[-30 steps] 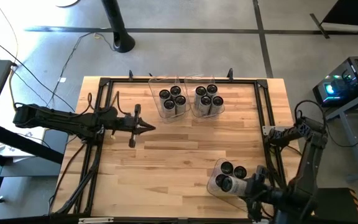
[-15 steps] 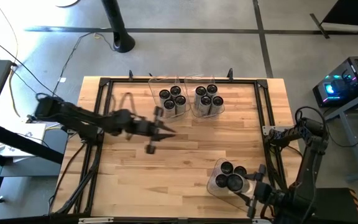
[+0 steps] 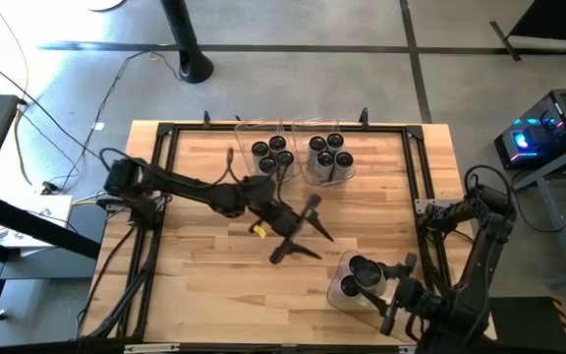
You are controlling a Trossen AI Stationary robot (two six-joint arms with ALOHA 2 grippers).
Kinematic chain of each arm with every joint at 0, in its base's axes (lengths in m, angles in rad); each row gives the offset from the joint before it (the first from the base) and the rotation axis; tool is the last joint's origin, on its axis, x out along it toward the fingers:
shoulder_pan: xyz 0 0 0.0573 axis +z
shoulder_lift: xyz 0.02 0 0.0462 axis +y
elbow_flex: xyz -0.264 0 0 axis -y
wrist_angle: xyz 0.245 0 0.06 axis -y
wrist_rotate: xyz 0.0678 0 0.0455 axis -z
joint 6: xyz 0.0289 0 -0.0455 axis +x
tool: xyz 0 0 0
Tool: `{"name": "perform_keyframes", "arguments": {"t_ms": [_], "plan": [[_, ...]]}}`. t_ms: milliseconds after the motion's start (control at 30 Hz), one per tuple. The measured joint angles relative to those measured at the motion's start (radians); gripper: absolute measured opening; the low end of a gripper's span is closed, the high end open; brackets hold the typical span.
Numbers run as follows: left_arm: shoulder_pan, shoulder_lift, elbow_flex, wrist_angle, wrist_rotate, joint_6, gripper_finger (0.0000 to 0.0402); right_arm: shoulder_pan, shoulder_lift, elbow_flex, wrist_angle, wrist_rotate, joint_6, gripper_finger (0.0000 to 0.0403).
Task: Sort soda cans
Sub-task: Remove the white-pink soda can from the bottom right transparent bin
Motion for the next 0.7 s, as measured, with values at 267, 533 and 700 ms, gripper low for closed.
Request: {"name": "perform_keyframes", "arguments": {"t_ms": [267,533,700], "plan": [[-0.051,0.142,0.118,0.121,-0.008,-0.106,0.0348,-0.076,0.0,0.0,0.001,-0.005,-0.007,0.0234],[-0.051,0.217,0.189,0.178,-0.066,-0.272,0.0361,-0.12,0.0,0.001,0.014,-0.013,-0.087,0.0234],[-0.06,0.246,0.222,0.181,-0.073,-0.276,0.0361,-0.155,0.0,0.001,0.022,-0.052,-0.115,0.0234]]}}
